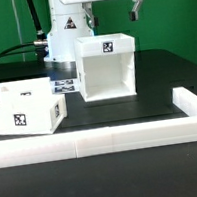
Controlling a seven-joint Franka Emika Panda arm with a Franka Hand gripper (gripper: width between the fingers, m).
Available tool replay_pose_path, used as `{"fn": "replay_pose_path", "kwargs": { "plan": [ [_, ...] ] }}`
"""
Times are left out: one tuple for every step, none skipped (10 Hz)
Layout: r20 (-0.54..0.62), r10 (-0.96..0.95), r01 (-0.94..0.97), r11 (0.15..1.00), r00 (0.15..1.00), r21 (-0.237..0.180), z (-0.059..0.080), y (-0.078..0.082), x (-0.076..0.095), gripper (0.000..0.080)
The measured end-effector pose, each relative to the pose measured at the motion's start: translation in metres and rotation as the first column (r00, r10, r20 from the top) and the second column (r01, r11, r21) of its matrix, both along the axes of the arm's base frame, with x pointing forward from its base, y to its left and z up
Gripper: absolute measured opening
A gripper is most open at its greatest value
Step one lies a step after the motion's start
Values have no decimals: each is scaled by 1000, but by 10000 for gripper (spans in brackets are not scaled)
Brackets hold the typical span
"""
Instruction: Assemble drawer
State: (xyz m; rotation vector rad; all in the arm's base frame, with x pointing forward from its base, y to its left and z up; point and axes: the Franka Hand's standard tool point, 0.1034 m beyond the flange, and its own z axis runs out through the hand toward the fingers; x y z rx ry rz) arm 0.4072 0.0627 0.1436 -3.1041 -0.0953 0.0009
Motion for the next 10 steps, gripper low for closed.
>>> {"fn": "replay_pose_path", "kwargs": {
  "plan": [
    [-4, 2, -2, 1000, 1000, -2, -6, 4, -9, 649],
    [-5, -12, 12, 1000, 1000, -5, -11, 11, -17, 649],
    [-5, -34, 34, 999, 999, -7, -17, 20, -22, 649],
    [-8, -39, 39, 999, 999, -6, -22, 27, -25, 649],
    [-6, -38, 38, 999, 999, -3, -25, 30, -25, 649],
    [0, -43, 43, 999, 999, 0, -29, 32, -25, 649],
    [7, -49, 49, 999, 999, 4, -36, 33, -26, 649],
    [4, -51, 51, 999, 999, 6, -41, 32, -28, 649],
    [0, -54, 54, 999, 999, 7, -44, 32, -28, 649],
    [-2, -55, 55, 998, 998, 7, -44, 31, -29, 649]
  ]
}}
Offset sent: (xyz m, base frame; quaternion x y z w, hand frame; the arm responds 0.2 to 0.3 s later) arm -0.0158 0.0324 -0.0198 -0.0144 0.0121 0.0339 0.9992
